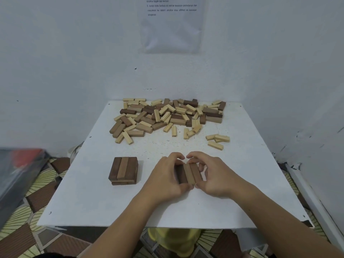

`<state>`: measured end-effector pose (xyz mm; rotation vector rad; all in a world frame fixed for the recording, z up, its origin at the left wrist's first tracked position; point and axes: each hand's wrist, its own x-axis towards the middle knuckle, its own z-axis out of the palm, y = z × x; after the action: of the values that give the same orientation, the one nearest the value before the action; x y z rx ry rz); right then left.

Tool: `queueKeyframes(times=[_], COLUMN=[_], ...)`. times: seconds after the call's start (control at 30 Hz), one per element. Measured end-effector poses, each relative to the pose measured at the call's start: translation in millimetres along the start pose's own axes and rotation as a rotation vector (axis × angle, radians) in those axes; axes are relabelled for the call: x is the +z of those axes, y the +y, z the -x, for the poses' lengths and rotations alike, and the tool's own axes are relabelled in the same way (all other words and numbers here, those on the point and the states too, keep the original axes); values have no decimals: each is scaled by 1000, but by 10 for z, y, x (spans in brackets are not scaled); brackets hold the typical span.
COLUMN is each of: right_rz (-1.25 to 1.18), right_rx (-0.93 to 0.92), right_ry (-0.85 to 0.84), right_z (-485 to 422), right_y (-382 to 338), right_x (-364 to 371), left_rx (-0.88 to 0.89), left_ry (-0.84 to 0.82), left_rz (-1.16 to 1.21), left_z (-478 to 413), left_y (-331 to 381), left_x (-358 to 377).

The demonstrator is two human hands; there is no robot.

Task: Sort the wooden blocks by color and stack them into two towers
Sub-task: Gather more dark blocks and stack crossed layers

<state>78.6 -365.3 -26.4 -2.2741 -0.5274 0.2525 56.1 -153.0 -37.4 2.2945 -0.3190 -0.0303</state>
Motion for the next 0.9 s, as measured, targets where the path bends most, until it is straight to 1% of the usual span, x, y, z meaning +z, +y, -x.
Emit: queueKeyframes(times=[0.17, 0.23, 0.3, 0.4, 0.5, 0.57, 0.63, 0.73, 0.8, 0.9], right_rz=[-29, -12, 28, 61, 57, 119, 199, 243, 217, 148], right_rx=[-22, -14, 16, 81, 142, 173, 194, 192, 173, 149], right_ry=[-158, -186, -184, -95, 49, 120, 193, 267, 288, 229], right_z=[-88, -111, -92, 68, 298, 364, 354, 312, 296, 297], right_y=[-137, -180, -184, -144, -174, -236, -299, -342, -344, -327], right_x=[-72, -106, -136, -131, 23, 207, 381, 531, 529, 409], left_rx=[-57, -88, -139, -189, -116, -62, -14, 35, 58, 60], left_ry=[125, 104, 42, -76, -197, -275, -354, -477, -491, -418], left_rz=[-2, 2, 19, 14, -107, -205, -282, -367, -388, -355], left_z=[247, 264, 274, 315, 294, 173, -6, -224, -290, -236], left_y=[110, 151, 176, 170, 146, 169, 215, 276, 278, 235], left_x=[105, 88, 30, -139, -385, -511, -551, -512, -493, -470])
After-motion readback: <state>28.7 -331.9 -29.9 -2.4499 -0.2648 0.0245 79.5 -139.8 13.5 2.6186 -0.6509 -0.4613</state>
